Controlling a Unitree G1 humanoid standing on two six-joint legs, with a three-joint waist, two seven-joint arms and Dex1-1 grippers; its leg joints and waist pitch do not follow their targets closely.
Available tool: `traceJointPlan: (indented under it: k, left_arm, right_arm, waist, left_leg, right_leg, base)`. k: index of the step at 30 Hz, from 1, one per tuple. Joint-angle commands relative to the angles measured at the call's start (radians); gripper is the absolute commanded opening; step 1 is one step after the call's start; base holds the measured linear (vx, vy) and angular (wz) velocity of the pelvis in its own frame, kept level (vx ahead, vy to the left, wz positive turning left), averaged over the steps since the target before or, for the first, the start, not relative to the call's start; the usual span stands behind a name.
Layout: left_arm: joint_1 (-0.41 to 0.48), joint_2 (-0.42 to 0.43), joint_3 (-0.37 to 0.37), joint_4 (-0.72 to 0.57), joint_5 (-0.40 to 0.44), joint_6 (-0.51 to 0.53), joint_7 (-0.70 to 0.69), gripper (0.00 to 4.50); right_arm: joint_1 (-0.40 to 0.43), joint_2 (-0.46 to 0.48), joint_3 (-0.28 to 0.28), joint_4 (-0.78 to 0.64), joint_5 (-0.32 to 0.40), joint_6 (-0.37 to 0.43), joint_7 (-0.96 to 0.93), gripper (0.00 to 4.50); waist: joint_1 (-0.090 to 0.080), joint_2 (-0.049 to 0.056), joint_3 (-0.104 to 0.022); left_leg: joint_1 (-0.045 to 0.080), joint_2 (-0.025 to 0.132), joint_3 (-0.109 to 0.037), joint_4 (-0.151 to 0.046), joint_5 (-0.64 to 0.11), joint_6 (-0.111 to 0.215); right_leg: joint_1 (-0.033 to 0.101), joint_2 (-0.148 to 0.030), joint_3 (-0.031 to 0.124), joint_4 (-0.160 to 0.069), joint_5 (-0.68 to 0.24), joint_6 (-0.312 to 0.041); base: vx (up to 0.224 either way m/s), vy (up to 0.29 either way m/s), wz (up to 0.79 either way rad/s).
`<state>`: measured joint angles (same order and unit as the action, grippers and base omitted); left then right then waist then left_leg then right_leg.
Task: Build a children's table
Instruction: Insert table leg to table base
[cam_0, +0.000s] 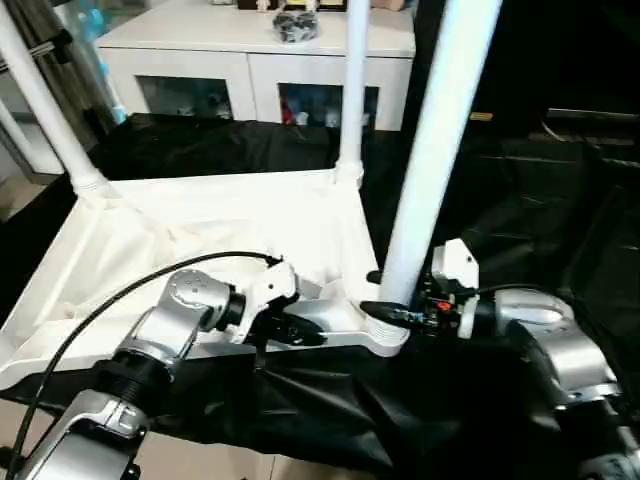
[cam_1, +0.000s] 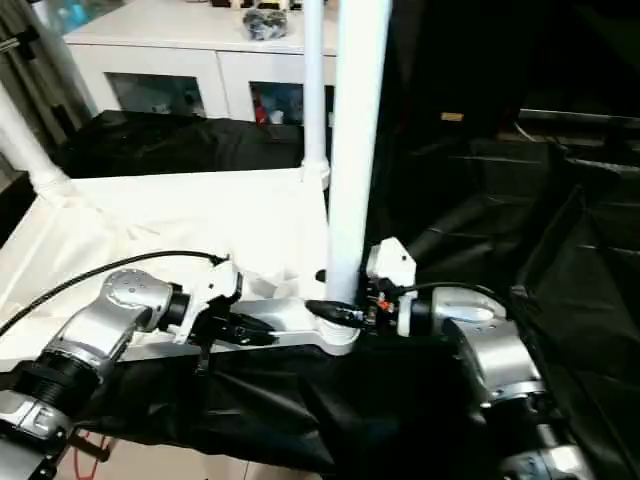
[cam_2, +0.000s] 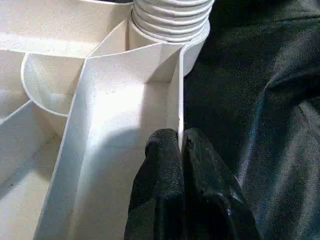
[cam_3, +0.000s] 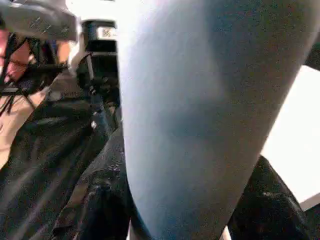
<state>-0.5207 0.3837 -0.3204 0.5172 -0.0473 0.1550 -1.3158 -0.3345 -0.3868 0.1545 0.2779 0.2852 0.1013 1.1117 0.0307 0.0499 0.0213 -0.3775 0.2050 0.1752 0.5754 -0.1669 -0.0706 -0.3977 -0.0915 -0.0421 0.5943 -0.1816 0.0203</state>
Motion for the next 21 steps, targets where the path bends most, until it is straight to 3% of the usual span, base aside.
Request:
traceJointPlan:
  k: [1,2,4,6,9,13,14,15,16,17,19,20,21]
  left_arm:
    - [-0.020,-0.034,0.017,-0.030,-0.039,-0.004,0.017,0.00]
    - [-0.029,-0.046,0.025,-0.018,-0.031,0.003,0.055,0.00]
    - [-0.042,-0.059,0.032,-0.002,-0.017,0.015,0.103,0.00]
    - [-0.063,-0.080,0.043,0.024,0.001,0.028,0.168,0.00]
    - [-0.089,-0.106,0.051,0.045,0.018,0.045,0.236,0.00]
    - [-0.156,-0.182,0.080,0.099,0.067,0.072,0.455,0.00]
    - [-0.159,-0.190,0.082,0.101,0.070,0.069,0.473,0.00]
    - [-0.159,-0.191,0.076,0.100,0.077,0.058,0.479,0.00]
    - [-0.146,-0.182,0.060,0.082,0.083,0.035,0.454,0.00]
    - [-0.134,-0.175,0.049,0.064,0.087,0.013,0.434,0.00]
    - [-0.111,-0.158,0.041,0.029,0.082,-0.009,0.401,0.00]
    - [-0.101,-0.150,0.040,0.011,0.076,-0.017,0.382,0.00]
    - [-0.097,-0.148,0.041,0.005,0.074,-0.017,0.379,0.00]
  right_arm:
    - [0.018,0.034,0.036,0.154,-0.080,0.022,-0.117,1.88]
    - [0.001,0.052,0.023,0.194,-0.097,0.010,-0.173,1.88]
    - [-0.013,0.068,0.013,0.226,-0.110,0.001,-0.220,1.88]
    - [-0.035,0.092,0.002,0.277,-0.135,-0.013,-0.297,1.88]
    - [-0.061,0.121,-0.011,0.332,-0.155,-0.026,-0.389,1.88]
    - [-0.092,0.200,-0.062,0.396,-0.137,-0.045,-0.526,1.88]
    - [-0.091,0.209,-0.067,0.395,-0.132,-0.048,-0.535,1.88]
    - [-0.090,0.214,-0.069,0.394,-0.131,-0.054,-0.540,1.88]
    - [-0.086,0.220,-0.078,0.382,-0.120,-0.062,-0.535,1.88]
    - [-0.083,0.223,-0.087,0.372,-0.110,-0.069,-0.531,1.88]
    - [-0.078,0.224,-0.100,0.350,-0.091,-0.076,-0.520,1.88]
    - [-0.077,0.223,-0.105,0.340,-0.083,-0.077,-0.516,1.88]
    - [-0.077,0.223,-0.107,0.338,-0.081,-0.077,-0.514,1.88]
  waist:
    - [0.001,-0.005,-0.037]
    - [-0.005,-0.008,-0.033]
    - [-0.005,-0.011,-0.030]
    - [-0.005,-0.009,-0.028]
    - [-0.008,-0.010,-0.025]
    - [-0.010,-0.006,-0.023]
    - [-0.009,-0.001,-0.024]
    - [-0.009,-0.006,-0.023]
    - [-0.008,0.004,-0.023]
    - [-0.011,0.006,-0.025]
    - [-0.010,0.002,-0.029]
    - [-0.007,0.003,-0.031]
    - [-0.007,0.003,-0.031]
  left_leg:
    - [0.011,0.015,-0.001,-0.078,-0.375,0.017]
    - [0.011,0.013,-0.006,-0.082,-0.411,-0.003]
    - [0.019,0.012,-0.008,-0.082,-0.452,-0.014]
    - [0.028,0.011,-0.008,-0.079,-0.484,-0.026]
    - [0.030,0.009,-0.013,-0.081,-0.513,-0.035]
    - [0.035,0.008,-0.017,-0.084,-0.551,-0.032]
    - [0.037,0.008,-0.017,-0.084,-0.555,-0.032]
    - [0.035,0.007,-0.018,-0.086,-0.560,-0.023]
    - [0.031,0.007,-0.020,-0.089,-0.559,-0.023]
    - [0.026,0.008,-0.022,-0.091,-0.561,-0.019]
    - [0.020,0.010,-0.022,-0.094,-0.540,-0.013]
    - [0.019,0.012,-0.016,-0.095,-0.507,-0.004]
    - [0.019,0.012,-0.016,-0.095,-0.507,-0.004]
  right_leg:
    - [0.034,-0.036,0.022,-0.079,-0.302,-0.232]
    - [0.032,-0.038,0.019,-0.085,-0.391,-0.205]
    - [0.025,-0.038,0.019,-0.096,-0.478,-0.174]
    - [0.014,-0.038,0.019,-0.106,-0.539,-0.152]
    - [0.011,-0.038,0.014,-0.113,-0.581,-0.129]
    - [0.008,-0.034,0.006,-0.122,-0.590,-0.114]
    - [0.009,-0.035,0.004,-0.124,-0.584,-0.113]
    - [0.011,-0.034,0.002,-0.127,-0.580,-0.110]
    - [0.014,-0.036,0.002,-0.125,-0.575,-0.110]
    - [0.018,-0.036,0.002,-0.125,-0.560,-0.108]
    - [0.024,-0.038,0.005,-0.120,-0.506,-0.122]
    - [0.024,-0.037,0.010,-0.115,-0.435,-0.149]
    - [0.024,-0.037,0.010,-0.115,-0.435,-0.149]
  base:
    - [0.000,0.000,0.00]
    - [0.000,0.000,0.00]
    - [0.000,0.000,0.00]
    - [0.000,0.000,0.00]
    - [-0.051,0.008,-0.03]
    - [0.000,0.000,0.00]
    - [0.000,0.000,0.00]
    - [0.000,0.000,0.00]
    - [0.000,0.000,0.00]
    - [0.000,0.000,0.00]
    - [0.000,0.000,0.00]
    - [0.000,0.000,0.00]
    - [0.000,0.000,0.00]
